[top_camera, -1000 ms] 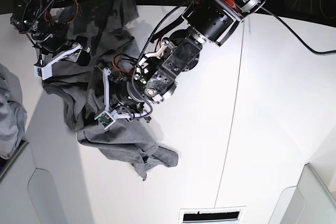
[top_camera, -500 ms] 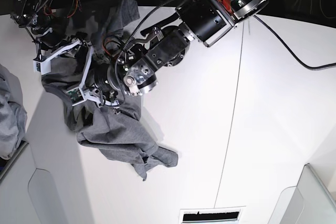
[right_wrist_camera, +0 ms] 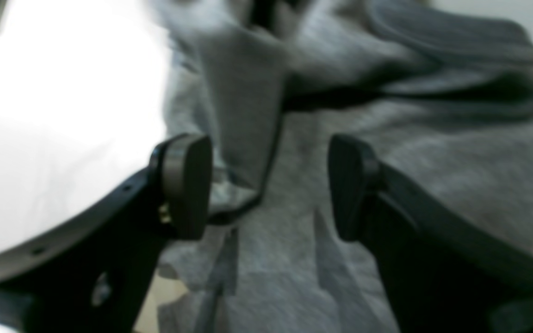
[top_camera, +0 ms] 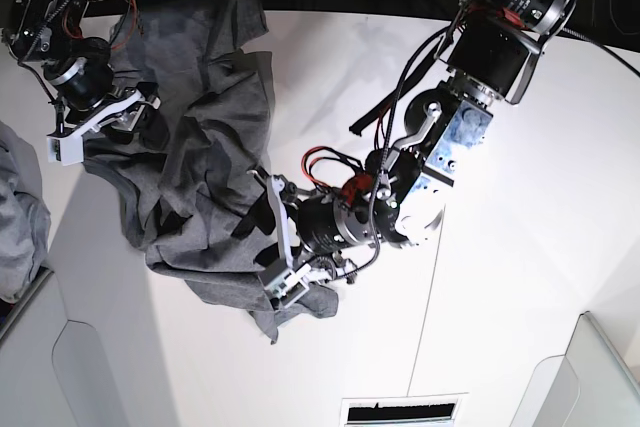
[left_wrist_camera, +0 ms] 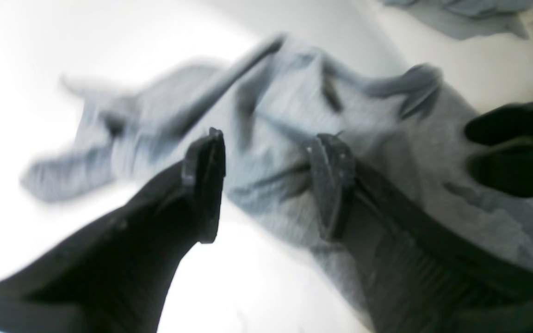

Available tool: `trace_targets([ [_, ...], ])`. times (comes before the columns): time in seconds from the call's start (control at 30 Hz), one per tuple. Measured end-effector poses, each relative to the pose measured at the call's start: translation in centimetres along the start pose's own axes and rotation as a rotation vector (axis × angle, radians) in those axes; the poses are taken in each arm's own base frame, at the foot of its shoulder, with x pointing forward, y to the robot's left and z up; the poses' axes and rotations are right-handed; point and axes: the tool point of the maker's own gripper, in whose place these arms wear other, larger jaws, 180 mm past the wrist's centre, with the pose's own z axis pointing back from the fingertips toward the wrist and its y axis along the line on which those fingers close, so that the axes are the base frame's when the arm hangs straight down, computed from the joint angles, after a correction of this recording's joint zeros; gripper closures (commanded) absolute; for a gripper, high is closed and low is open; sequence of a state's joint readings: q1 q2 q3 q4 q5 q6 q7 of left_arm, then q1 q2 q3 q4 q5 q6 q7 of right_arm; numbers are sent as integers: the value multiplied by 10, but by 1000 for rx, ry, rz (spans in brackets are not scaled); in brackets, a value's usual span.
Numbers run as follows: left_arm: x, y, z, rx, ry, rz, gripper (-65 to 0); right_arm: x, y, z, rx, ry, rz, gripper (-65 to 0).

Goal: Layout the t-shirt on the table in an organized manner, then fold the t-shirt properly
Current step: 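Release the fabric and lift the left gripper away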

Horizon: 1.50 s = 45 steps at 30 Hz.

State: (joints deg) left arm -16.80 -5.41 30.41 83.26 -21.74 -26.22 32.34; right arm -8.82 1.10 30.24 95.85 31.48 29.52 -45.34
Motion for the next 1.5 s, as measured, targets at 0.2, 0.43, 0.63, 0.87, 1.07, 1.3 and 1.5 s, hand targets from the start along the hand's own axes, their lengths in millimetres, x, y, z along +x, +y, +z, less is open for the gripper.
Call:
trace_targets([
  [0.2, -48, -8, 10, 11, 21, 89, -314, 23, 22, -17, 35, -42, 37, -388],
  [0.43, -104, 33, 4, 182, 123, 199, -314, 13, 41, -26, 65, -29, 15, -388],
  [0.63, -119, 38, -25, 176, 152, 374, -315, 3, 34, -24, 36, 20, 33, -388],
  [0.87, -114, 38, -32, 132, 153, 442, -315, 2, 35, -24, 43, 25, 28, -388],
  [1.07, -109, 28, -38, 110, 144, 466, -315, 1, 35, -24, 43, 30, 28, -388],
  [1.3, -112, 33, -43, 160, 125, 467, -313, 0, 35, -24, 43, 37, 28, -388],
  [1.5, -115, 30, -46, 176, 161, 415, 0, -4, 29, -24, 9, 61, 53, -388],
])
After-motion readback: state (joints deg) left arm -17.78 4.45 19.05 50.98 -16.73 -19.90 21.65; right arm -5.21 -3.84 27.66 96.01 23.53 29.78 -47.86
